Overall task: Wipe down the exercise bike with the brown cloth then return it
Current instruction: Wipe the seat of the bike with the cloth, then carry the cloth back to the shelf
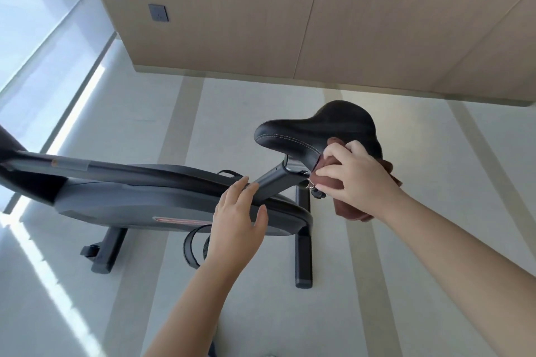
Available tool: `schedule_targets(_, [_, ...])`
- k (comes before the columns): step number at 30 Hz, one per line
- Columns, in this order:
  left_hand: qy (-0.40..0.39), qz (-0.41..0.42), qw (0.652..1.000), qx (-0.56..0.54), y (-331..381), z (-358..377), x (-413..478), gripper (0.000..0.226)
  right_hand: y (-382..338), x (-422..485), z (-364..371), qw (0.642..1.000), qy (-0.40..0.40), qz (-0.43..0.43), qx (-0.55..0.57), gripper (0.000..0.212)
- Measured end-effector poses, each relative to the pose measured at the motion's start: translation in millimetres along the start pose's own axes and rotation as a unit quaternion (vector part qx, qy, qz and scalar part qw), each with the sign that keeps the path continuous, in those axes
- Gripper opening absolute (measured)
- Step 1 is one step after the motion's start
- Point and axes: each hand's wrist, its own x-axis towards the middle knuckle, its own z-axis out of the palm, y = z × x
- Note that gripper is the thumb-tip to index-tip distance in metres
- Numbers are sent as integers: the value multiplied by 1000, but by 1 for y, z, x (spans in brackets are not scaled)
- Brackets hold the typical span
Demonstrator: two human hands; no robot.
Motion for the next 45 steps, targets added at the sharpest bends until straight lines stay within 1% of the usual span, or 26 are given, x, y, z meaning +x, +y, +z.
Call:
schedule_targets(2, [-12, 15, 1000, -10, 11, 0, -3, 40, -1, -26, -4, 999, 7, 37, 23, 16])
schedule_targets(5, [-32, 46, 998, -5, 22, -6, -7, 39, -1, -59, -4, 996, -10, 84, 29, 17])
schedule_targets(7, [-33, 61, 998, 12, 26, -11, -7, 39, 3, -69, -4, 988, -11, 147, 52, 19])
schedule_targets(9, [-30, 74, 997, 21, 31, -16, -5, 39, 2, -66, -5, 978, 44, 183, 91, 21])
schedule_targets(11, [-28, 85, 996, 24, 36, -20, -4, 38, -3, -50, -6, 966, 123, 189, 128, 21])
schedule_targets(13, [-37, 98, 994, 35, 41, -21, -2, 39, -4, -27, -9, 946, 190, 207, 160, 23])
schedule_targets(15, [-46, 109, 992, 49, 46, -19, 3, 40, 0, -5, -8, 925, 218, 259, 173, 25])
schedule_targets(17, [-50, 117, 990, 59, 51, -17, 11, 40, 4, 7, -1, 915, 186, 320, 160, 28])
schedule_targets(18, [-50, 121, 989, 62, 54, -17, 14, 40, 3, 8, 3, 916, 171, 335, 141, 29])
schedule_targets(20, [-48, 127, 988, 68, 57, -15, 22, 39, -3, -1, 9, 918, 174, 335, 121, 28])
schedule_targets(23, [-63, 126, 987, 78, 64, -14, 27, 40, -17, -27, 11, 911, 197, 331, 148, 29])
schedule_targets(29, [-97, 173, 973, 115, 88, -8, 31, 42, -28, -48, -12, 890, 157, 371, 215, 29])
schedule_targets(31, [-107, 172, 974, 102, 95, -8, 33, 43, -30, -50, -26, 880, 158, 385, 229, 30])
schedule_targets(35, [-121, 167, 977, 61, 107, -8, 31, 42, -37, -61, -56, 869, 190, 407, 208, 30])
schedule_targets(37, [-130, 189, 972, 56, 116, -7, 30, 41, -40, -68, -70, 864, 198, 425, 186, 29])
schedule_targets(40, [-139, 248, 957, 53, 138, -4, 31, 42, -43, -82, -88, 854, 197, 458, 152, 29])
schedule_targets(45, [-151, 373, 914, 49, 188, 6, 27, 40, -44, -117, -113, 822, 236, 508, 102, 29])
